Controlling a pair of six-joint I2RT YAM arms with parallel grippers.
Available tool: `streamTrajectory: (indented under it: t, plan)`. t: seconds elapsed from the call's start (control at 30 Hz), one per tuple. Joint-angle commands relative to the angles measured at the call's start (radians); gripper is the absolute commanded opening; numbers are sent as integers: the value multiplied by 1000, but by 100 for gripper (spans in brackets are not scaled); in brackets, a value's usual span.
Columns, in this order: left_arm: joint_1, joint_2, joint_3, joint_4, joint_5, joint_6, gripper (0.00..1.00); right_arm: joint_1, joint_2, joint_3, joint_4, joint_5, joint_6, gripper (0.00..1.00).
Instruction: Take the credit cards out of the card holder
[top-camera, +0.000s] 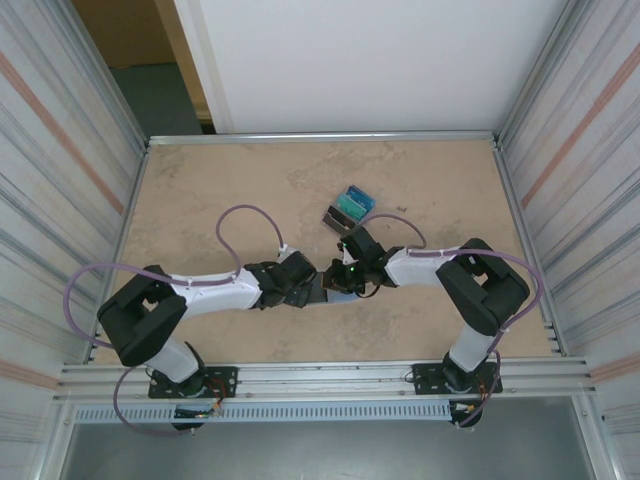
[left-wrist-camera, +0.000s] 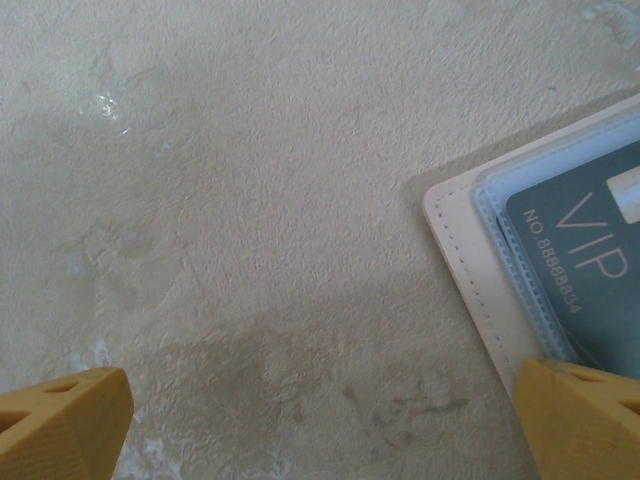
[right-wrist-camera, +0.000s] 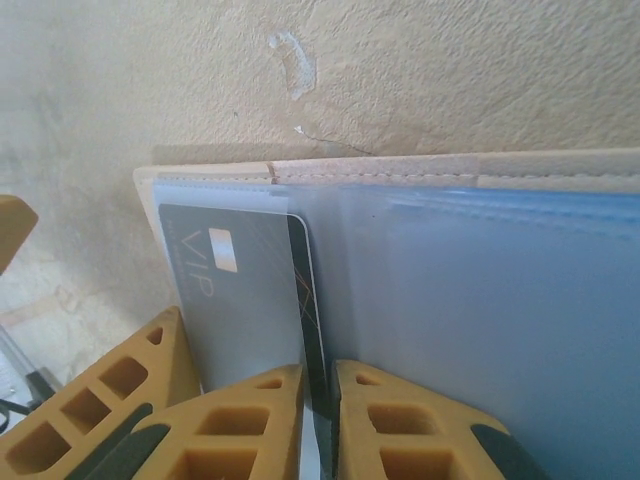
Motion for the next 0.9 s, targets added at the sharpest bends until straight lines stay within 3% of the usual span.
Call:
streamTrajectory:
  t: [0.0, 0.87]
  plan:
    - [-6, 22, 18, -44, -19, -9, 99, -4, -17, -27, 88, -68, 34, 14]
    - [-6, 39, 34, -67, -26, -16, 99, -32, -71, -95, 175, -103, 56, 11]
